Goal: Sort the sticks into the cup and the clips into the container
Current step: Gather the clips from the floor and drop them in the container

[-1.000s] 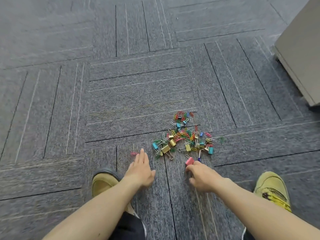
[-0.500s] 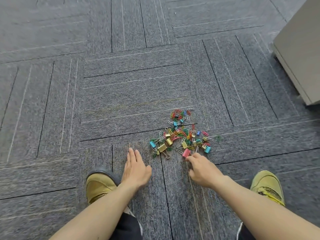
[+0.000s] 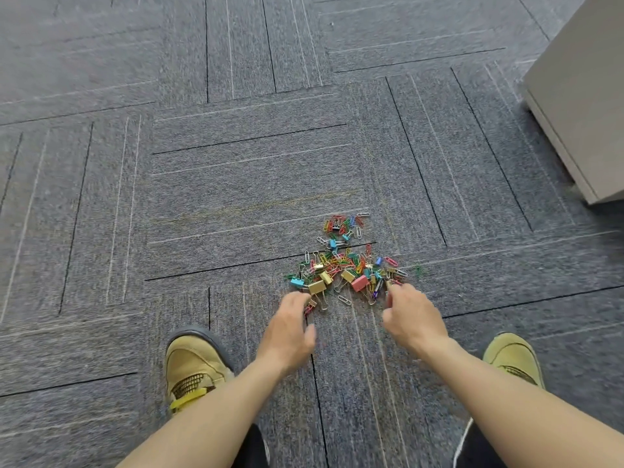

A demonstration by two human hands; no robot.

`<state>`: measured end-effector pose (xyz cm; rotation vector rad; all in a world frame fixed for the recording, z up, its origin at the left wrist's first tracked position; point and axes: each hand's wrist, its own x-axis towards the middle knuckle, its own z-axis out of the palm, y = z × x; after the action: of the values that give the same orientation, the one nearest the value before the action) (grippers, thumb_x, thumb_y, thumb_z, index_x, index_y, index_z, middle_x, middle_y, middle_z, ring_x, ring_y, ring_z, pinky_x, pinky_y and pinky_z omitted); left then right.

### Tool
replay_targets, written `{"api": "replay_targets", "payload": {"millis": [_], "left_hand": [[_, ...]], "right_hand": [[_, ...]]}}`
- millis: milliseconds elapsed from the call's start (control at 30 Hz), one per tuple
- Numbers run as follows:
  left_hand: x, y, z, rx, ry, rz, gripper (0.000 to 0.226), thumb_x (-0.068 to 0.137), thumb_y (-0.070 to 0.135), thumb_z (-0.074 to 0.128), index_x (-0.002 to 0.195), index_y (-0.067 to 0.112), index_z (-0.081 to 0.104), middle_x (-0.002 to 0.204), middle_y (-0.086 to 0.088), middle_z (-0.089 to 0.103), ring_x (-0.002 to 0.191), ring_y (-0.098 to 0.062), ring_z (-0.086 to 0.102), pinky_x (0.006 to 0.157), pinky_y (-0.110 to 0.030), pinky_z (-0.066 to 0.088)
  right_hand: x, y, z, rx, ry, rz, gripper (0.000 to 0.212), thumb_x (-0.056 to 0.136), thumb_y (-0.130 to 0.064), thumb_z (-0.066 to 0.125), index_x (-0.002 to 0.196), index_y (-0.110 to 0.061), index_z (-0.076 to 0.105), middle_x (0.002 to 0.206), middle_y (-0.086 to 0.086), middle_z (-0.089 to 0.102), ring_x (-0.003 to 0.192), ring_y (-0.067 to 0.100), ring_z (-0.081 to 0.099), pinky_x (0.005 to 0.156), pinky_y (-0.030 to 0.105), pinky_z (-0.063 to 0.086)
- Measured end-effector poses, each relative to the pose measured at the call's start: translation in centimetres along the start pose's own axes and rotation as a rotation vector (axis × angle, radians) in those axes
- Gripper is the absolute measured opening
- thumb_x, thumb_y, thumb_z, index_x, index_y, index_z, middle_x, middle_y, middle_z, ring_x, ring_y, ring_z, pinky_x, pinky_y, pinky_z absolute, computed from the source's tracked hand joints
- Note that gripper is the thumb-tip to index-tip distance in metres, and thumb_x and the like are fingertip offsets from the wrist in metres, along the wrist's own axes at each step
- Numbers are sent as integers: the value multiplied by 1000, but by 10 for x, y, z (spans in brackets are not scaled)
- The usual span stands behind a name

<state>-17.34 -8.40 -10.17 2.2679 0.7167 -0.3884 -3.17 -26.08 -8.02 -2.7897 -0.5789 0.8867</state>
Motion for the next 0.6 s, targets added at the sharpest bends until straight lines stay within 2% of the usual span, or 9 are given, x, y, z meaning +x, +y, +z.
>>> {"api": "replay_targets", "payload": {"millis": [33,67,133,167,233,367,433,533,600], "left_hand": [[1,-3,-3,50,60,-18,34,92,26,60,125,20,52,131,7,49,113,-9,54,101,-27,43],[2,-5,-6,97,42,-36,17,92,29,63,106,21,57,111,7,56,96,-7,58,91,-25,50],[2,-9,-10,136,-149,-23,14,91,33,64,87,19,62,90,8,61,80,-7,60,77,-25,55],[3,-10,-11,151,-254,8,15,91,33,63,87,19,66,89,8,63,80,-7,61,77,-26,56],[5,-8,-13,185,-336,64,14,92,30,61,92,18,69,95,7,63,86,-9,60,82,-29,56],[13,-5,-8,216,-311,105,11,94,24,54,98,20,64,104,6,55,97,-12,53,90,-30,51],[20,1,-9,212,-296,131,17,95,25,53,109,20,62,111,6,51,103,-11,49,95,-32,48],[35,12,-15,174,-218,154,32,97,23,49,128,19,54,126,6,47,110,-10,47,102,-32,45],[43,17,-18,157,-110,154,36,97,21,48,133,18,50,131,6,47,113,-9,50,100,-27,44]], "right_hand": [[2,3,-2,-13,-18,34,11,90,-18,46,98,-14,53,101,2,53,92,21,53,79,36,49],[4,6,-3,-41,-53,50,14,90,-19,46,101,-14,53,104,4,53,95,23,52,81,37,48],[8,11,-2,-83,-130,46,21,91,-19,46,108,-12,55,111,6,53,103,25,51,88,39,48],[10,12,-1,-87,-160,34,23,91,-19,46,110,-13,55,114,6,53,105,26,51,91,40,48],[13,13,1,-72,-203,3,26,91,-19,46,114,-13,55,120,7,53,109,26,50,95,43,47],[20,9,1,-36,-235,-87,50,92,-16,44,142,-16,41,139,5,46,124,27,44,105,48,42],[24,7,-1,0,-253,-130,57,92,-14,43,148,-20,35,144,3,43,127,25,42,107,48,40],[28,10,-4,66,-213,-161,56,92,-13,45,147,-22,37,146,-2,44,128,20,44,108,43,41],[30,15,-8,93,-53,-116,44,92,-14,47,136,-19,46,134,0,53,117,17,51,99,37,47]]}}
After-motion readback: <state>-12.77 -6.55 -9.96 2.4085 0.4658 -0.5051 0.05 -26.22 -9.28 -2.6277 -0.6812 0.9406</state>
